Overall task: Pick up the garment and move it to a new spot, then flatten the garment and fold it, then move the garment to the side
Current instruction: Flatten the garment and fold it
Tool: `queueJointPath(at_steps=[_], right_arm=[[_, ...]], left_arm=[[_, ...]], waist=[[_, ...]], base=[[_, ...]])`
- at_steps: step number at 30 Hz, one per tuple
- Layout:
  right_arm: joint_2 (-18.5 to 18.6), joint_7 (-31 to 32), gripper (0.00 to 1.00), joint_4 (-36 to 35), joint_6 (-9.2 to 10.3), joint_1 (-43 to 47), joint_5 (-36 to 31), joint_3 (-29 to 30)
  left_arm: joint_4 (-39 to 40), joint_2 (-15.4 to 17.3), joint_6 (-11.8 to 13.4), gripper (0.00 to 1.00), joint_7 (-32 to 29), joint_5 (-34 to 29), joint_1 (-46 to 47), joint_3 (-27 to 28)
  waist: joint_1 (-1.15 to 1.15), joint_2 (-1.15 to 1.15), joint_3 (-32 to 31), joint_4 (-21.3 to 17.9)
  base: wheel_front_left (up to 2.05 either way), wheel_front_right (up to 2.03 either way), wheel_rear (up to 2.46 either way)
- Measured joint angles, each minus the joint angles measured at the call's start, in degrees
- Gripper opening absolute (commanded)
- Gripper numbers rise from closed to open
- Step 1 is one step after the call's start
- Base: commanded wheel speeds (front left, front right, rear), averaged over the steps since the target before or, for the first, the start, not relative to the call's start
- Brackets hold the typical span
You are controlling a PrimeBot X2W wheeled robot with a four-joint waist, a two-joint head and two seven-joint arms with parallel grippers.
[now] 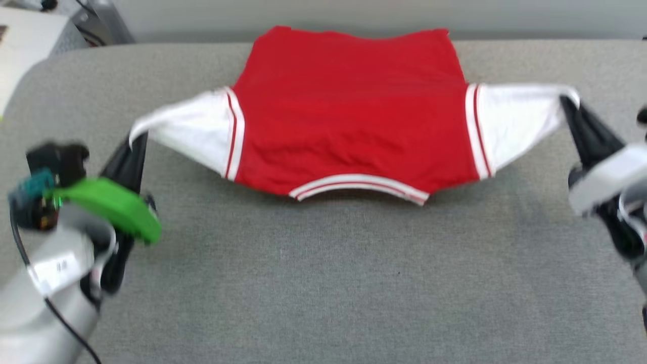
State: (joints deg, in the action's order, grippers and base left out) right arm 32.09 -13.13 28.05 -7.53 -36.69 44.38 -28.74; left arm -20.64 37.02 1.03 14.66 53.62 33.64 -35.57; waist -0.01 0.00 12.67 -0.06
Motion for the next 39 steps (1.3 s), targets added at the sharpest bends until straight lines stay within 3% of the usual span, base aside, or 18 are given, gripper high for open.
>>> queueJointPath(at_steps=[5, 13, 20, 29, 30, 31, 32, 33, 39], right_arm=[[0.7, 1.3, 0.0, -3.1, 0.0, 12.2, 0.5, 2.9], [0.0, 5.4, 0.0, -7.7, 0.0, 28.4, -0.8, 9.0], [-2.3, 10.1, 0.0, -10.8, -0.01, 40.7, -2.4, 14.7], [-5.4, 16.9, 0.0, -14.4, -0.01, 48.5, -5.1, 19.7], [-5.7, 17.4, 0.11, -15.0, -0.01, 48.4, -5.7, 20.3], [-5.9, 17.8, 0.29, -15.5, -0.01, 48.4, -6.1, 20.9], [-6.1, 18.3, 0.36, -16.1, -0.01, 48.3, -6.7, 21.4], [-6.3, 19.0, 1.0, -16.7, -0.01, 48.1, -7.2, 21.8], [-6.2, 20.5, 1.0, -20.6, 0.0, 42.5, -9.4, 25.8]], left_arm=[[5.5, 1.9, 3.4, 0.0, -0.1, 3.0, -11.7, 0.3], [7.3, 3.0, 5.9, 0.0, -0.6, 5.7, -23.5, -1.5], [8.5, 4.0, 8.9, 0.0, -2.1, 6.3, -29.0, -3.2], [9.0, 2.8, 10.1, 0.0, -2.1, 6.4, -31.5, -4.3], [9.1, 2.6, 10.2, 0.0, -2.1, 6.4, -31.5, -4.3], [9.2, 2.5, 10.2, 0.0, -2.0, 6.4, -31.4, -4.3], [9.3, 2.5, 10.3, 0.0, -2.0, 6.2, -31.4, -4.3], [9.6, 2.4, 10.3, 0.0, -1.9, 5.8, -31.3, -4.2], [11.6, 1.9, 10.6, 0.0, -1.6, 4.4, -29.7, -4.5]], waist=[[0.0, 0.0, -3.9, 0.1], [0.0, 0.0, -8.6, 0.2], [0.0, 0.0, -10.7, 1.1], [0.0, 0.0, -10.4, 1.7], [0.0, 0.0, -10.3, 1.8], [0.0, 0.0, -10.1, 1.8], [0.0, 0.0, -9.9, 1.8], [0.0, 0.0, -9.7, 1.8], [0.0, 0.0, -8.0, 2.2]], base=[[0.0, 0.0, 0.0], [0.0, 0.0, 0.0], [0.0, 0.0, 0.0], [0.0, 0.0, 0.0], [0.0, 0.0, 0.0], [0.0, 0.0, 0.0], [0.0, 0.0, 0.0], [0.0, 0.0, 0.0], [0.0, 0.0, 0.0]])
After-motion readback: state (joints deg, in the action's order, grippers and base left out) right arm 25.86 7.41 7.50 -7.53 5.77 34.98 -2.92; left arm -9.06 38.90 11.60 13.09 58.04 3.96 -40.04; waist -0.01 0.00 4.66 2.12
